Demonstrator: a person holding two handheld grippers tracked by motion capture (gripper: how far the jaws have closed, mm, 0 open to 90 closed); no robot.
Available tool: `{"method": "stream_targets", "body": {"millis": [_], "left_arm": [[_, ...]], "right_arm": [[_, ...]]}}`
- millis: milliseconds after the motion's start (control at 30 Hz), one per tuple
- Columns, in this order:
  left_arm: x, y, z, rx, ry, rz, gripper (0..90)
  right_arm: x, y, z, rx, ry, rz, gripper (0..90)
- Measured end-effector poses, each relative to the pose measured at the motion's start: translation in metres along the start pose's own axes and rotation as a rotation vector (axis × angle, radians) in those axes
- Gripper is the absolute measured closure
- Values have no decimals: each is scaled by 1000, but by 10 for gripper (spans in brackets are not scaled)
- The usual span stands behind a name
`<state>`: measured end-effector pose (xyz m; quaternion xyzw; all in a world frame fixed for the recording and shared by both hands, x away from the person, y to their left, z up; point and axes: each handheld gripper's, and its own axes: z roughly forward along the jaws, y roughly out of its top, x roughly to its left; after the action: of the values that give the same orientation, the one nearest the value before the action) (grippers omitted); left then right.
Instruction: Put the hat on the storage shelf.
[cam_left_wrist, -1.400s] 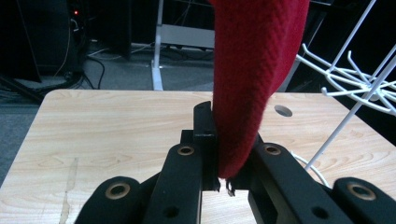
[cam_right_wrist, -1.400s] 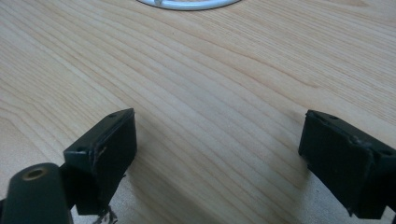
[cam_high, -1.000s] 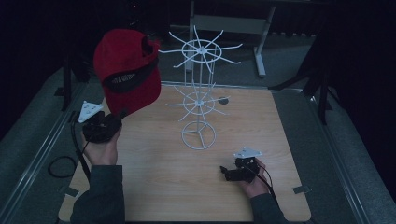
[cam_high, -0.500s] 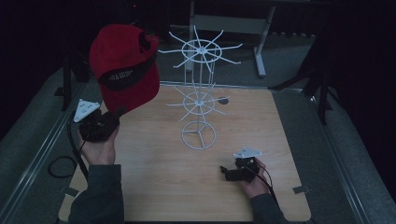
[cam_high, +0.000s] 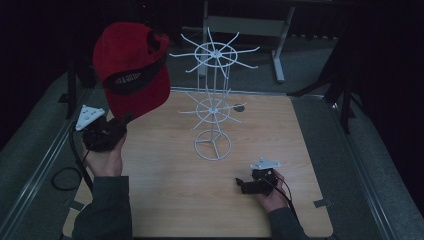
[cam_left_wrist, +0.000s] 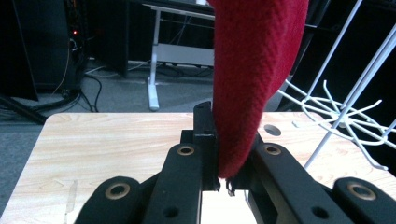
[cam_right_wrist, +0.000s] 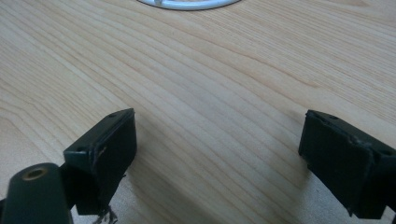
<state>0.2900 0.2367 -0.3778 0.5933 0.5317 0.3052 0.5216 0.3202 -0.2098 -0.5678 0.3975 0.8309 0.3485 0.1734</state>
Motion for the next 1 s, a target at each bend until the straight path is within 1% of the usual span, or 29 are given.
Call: {"method": "stream_targets", "body": {"millis": [300, 767, 900, 1000], "left_arm": [[-7, 2, -5, -20, -11, 22, 857], [-12, 7, -12, -50, -18, 31, 857], [-17, 9, -15, -57, -28, 45, 857], [-19, 9, -16, -60, -36, 48, 857]], "right_arm": [[0, 0, 0, 0, 0, 0, 112], [0, 0, 0, 1, 1, 2, 112], [0, 0, 0, 1, 0, 1, 112], [0, 0, 0, 2, 1, 0, 112]]}}
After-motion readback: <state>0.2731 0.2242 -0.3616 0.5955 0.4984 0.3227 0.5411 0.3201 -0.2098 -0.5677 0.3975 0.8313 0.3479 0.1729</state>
